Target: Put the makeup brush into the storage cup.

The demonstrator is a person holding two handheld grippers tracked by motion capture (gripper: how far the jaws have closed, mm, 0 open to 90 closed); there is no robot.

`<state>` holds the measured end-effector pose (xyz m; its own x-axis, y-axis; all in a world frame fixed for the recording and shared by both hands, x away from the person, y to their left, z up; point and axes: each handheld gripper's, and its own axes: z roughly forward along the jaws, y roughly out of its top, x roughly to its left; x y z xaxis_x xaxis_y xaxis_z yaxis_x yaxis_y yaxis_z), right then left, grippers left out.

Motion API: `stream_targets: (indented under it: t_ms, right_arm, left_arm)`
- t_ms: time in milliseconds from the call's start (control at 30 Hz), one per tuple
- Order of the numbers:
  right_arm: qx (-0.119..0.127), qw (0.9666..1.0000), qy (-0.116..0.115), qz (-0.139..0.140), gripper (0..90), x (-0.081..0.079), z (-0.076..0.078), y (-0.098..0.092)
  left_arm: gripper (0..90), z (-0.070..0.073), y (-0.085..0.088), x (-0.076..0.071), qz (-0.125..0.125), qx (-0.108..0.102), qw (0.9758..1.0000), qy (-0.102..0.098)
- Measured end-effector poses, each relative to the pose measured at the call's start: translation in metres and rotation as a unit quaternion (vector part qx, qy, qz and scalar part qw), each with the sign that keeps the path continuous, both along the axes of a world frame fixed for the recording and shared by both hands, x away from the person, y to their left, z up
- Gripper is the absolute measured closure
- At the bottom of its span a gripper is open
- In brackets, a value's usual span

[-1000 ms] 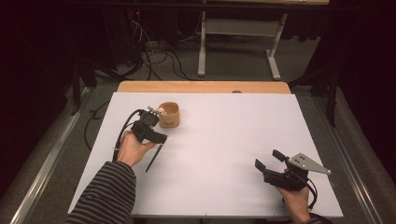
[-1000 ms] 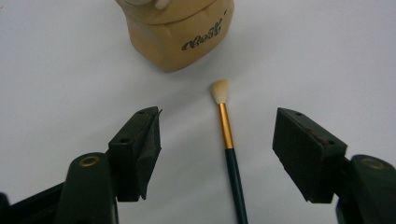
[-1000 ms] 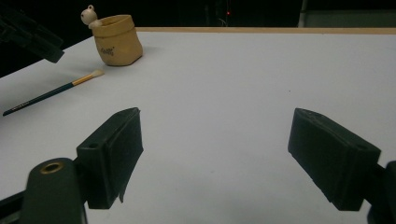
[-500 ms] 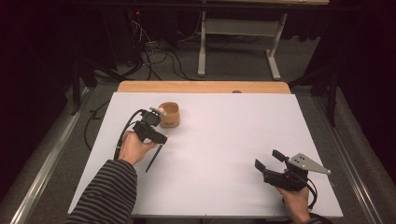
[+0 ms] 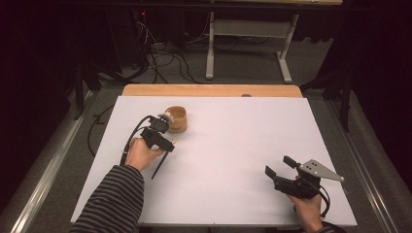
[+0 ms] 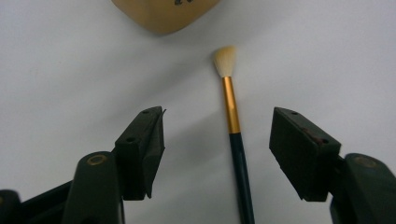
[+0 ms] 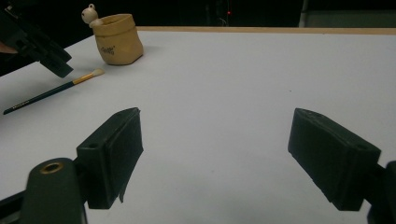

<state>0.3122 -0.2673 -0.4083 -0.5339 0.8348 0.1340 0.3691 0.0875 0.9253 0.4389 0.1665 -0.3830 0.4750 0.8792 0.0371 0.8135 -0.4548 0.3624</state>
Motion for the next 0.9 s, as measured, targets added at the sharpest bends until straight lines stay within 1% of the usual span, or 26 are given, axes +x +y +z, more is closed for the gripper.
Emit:
stream_targets:
  t_ms: [233,400,600,900]
  right_arm:
    - [0.0,1.0,-0.001,0.001,19.3,0.0,0.0,0.0]
    - [0.001,1.0,0.0,0.001,19.3,0.0,0.0,0.0]
    - [-0.001,1.0,0.002,0.001,19.4,0.0,0.0,0.0]
    - [-0.006,1.0,0.003,0.001,19.7,0.0,0.0,0.0]
  left_arm:
    - [39.4,-0.006,-0.002,0.003,-0.005,0.005,0.9997,0.021]
    - [41.6,-0.009,-0.003,0.004,-0.009,0.004,0.9995,0.03]
    - [47.2,-0.012,-0.003,0.006,-0.014,0.003,0.999,0.042]
    - [58.0,-0.015,-0.003,0.008,-0.021,-0.002,0.9985,0.051]
